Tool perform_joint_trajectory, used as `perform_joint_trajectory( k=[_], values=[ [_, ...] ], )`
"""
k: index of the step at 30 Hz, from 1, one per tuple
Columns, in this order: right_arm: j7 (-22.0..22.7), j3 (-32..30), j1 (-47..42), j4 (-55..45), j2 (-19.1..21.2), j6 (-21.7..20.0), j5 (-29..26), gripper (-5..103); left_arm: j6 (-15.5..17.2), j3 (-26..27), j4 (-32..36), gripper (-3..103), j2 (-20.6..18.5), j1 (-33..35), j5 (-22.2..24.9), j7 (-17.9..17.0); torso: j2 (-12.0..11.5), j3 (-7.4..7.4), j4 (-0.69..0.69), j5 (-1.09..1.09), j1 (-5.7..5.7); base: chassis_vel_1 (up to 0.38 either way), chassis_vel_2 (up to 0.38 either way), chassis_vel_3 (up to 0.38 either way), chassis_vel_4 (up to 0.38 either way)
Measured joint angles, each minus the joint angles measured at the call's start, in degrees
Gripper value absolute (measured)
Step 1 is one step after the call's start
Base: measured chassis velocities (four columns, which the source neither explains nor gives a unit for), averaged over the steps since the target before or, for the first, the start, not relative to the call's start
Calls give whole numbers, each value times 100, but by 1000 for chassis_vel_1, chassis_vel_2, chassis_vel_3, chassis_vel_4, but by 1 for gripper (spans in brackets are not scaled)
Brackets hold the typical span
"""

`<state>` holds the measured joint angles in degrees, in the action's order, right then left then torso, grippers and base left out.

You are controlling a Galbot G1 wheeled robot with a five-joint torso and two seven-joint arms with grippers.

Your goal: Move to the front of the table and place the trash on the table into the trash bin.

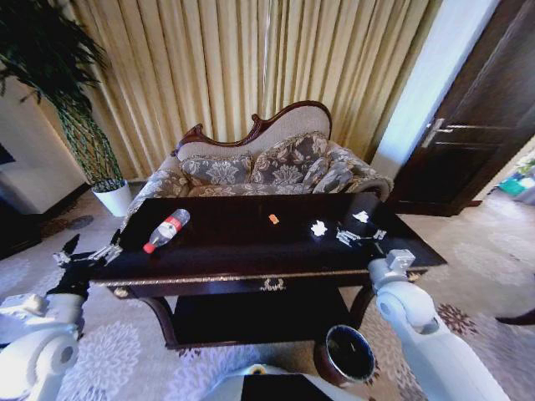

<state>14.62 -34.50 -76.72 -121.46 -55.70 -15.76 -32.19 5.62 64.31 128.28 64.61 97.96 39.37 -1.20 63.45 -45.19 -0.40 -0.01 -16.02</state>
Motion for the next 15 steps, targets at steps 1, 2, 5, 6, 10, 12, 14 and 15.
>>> perform_joint_trajectory(
  k=[1, 2, 5, 6, 10, 12, 14, 15],
  values=[
    [0, 0, 0, 0, 0, 0, 0, 100, 0, 0, 0, 100, 0, 0, 0, 0, 0, 0, 0, 0, 0, -60, 45, 15, -22],
    [11, 37, 66, 27, 32, -20, -39, 100, 1, 2, 0, 100, 4, 0, 1, -1, 0, 0, 0, 0, 1, 0, 0, 0, 0],
    [24, 123, 167, 87, 88, -39, -88, 100, 4, 11, -2, 100, 14, 10, 2, -5, 4, 4, -1, 0, 10, 0, 0, 0, 0],
    [29, 168, 201, 117, 103, -40, -89, 100, 4, 15, -9, 100, 19, 18, 2, -6, 6, 5, -2, 1, 13, 42, -44, 3, 53],
    [100, 356, 342, 210, 135, -41, -88, 100, -15, 28, -49, 100, 30, 57, 3, -7, 6, 5, -1, 2, 13, 30, -46, -20, 34],
    [150, 441, 427, 248, 161, -68, -101, 100, -26, 33, -76, 100, 24, 57, 4, -7, 5, 4, -2, 2, 12, 0, 0, 0, 0],
    [193, 552, 577, 325, 220, -156, -160, 100, -30, 42, -114, 100, 6, 36, 6, -7, 3, 2, -2, 2, 7, 0, 0, 0, 0],
    [218, 623, 710, 389, 273, -234, -211, 100, -30, 52, -125, 100, -5, 23, 11, -7, 2, 2, -1, -1, 5, 0, 0, 0, 0]
  ],
)
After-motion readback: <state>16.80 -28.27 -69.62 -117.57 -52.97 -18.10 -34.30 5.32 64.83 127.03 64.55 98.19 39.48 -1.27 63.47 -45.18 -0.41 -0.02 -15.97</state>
